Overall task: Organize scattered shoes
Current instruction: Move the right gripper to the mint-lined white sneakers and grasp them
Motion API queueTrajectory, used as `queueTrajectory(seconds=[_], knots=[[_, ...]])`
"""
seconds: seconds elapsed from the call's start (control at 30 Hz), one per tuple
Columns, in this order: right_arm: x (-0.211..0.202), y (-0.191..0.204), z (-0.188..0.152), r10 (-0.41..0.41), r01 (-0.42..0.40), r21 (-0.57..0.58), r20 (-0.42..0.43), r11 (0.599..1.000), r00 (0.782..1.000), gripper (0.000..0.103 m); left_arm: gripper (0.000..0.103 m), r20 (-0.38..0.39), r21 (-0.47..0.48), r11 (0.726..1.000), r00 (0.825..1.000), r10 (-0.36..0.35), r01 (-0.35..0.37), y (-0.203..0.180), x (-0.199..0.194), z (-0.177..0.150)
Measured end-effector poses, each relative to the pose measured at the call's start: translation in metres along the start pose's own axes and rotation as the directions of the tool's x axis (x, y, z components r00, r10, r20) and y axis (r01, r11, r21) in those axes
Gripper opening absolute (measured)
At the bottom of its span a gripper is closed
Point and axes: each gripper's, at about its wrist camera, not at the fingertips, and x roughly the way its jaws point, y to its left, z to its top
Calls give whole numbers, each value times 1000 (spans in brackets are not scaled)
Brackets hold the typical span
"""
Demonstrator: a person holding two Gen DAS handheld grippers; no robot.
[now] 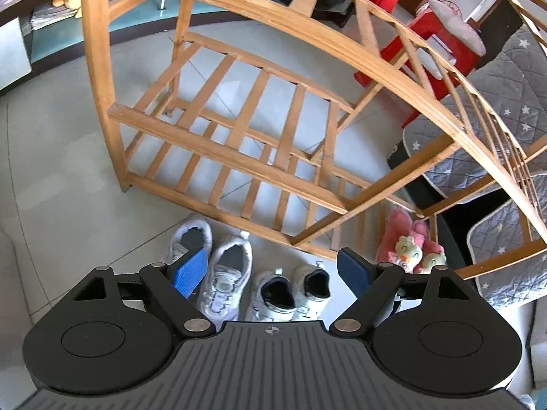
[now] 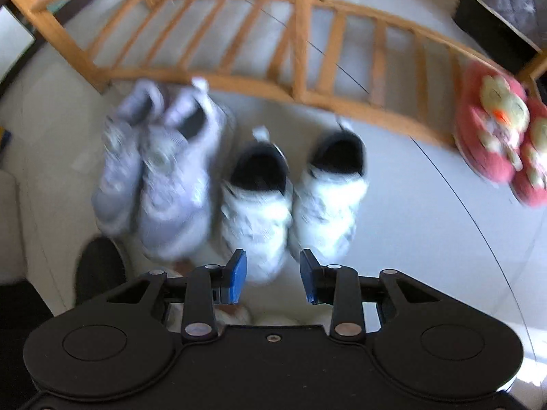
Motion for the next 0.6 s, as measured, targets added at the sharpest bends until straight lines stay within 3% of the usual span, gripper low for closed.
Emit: queueTrajectory(seconds=[0.2, 0.3, 0.6], knots=[[11, -6, -44, -11, 10, -13, -127, 1000, 992, 40, 84, -19, 34, 999, 999, -30, 31, -15, 2, -7], [22, -5, -62, -65, 58, -49, -146, 997, 987, 40, 84, -29, 41, 999, 999, -29, 30, -18, 5, -10], [57, -15, -80, -31, 25, -34, -181, 999, 983, 40, 84, -49, 74, 997, 999, -23, 27, -33, 13, -16]])
